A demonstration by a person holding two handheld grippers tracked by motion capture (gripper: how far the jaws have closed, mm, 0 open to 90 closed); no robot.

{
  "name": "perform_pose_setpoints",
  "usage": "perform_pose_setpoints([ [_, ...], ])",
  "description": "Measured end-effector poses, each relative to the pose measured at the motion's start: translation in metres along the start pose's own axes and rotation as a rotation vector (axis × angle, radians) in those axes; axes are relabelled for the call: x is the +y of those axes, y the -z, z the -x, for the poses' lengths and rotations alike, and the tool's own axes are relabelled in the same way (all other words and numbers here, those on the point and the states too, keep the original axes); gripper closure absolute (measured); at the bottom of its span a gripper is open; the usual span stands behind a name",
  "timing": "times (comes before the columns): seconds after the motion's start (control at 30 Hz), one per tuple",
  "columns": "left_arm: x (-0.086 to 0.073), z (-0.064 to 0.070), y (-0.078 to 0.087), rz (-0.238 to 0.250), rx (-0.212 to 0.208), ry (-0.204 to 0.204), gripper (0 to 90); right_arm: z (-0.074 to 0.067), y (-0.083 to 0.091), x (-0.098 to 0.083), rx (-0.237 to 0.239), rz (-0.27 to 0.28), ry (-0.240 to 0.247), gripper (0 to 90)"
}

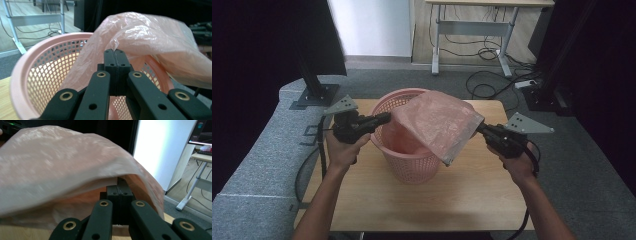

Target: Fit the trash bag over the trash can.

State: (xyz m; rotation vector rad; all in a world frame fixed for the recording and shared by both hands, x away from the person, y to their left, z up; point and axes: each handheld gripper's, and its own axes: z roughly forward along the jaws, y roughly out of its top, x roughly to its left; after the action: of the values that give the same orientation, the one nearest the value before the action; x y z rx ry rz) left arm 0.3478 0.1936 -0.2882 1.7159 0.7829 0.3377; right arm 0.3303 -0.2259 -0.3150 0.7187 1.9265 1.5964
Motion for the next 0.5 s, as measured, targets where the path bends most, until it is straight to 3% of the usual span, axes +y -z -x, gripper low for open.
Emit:
perform_pose_setpoints([
  [0.27,0.000,-0.005,0.002,0.019,-0.004,0.020,89.8,0.014,0.008,-0.005,-0.007,-0.019,-0.018,89.7],
  [0.5,0.001,-0.002,0.003,0.071,0.031,-0.008,90.0,0.024,0.010,-0.002,-0.022,-0.038,-0.019,89.7],
])
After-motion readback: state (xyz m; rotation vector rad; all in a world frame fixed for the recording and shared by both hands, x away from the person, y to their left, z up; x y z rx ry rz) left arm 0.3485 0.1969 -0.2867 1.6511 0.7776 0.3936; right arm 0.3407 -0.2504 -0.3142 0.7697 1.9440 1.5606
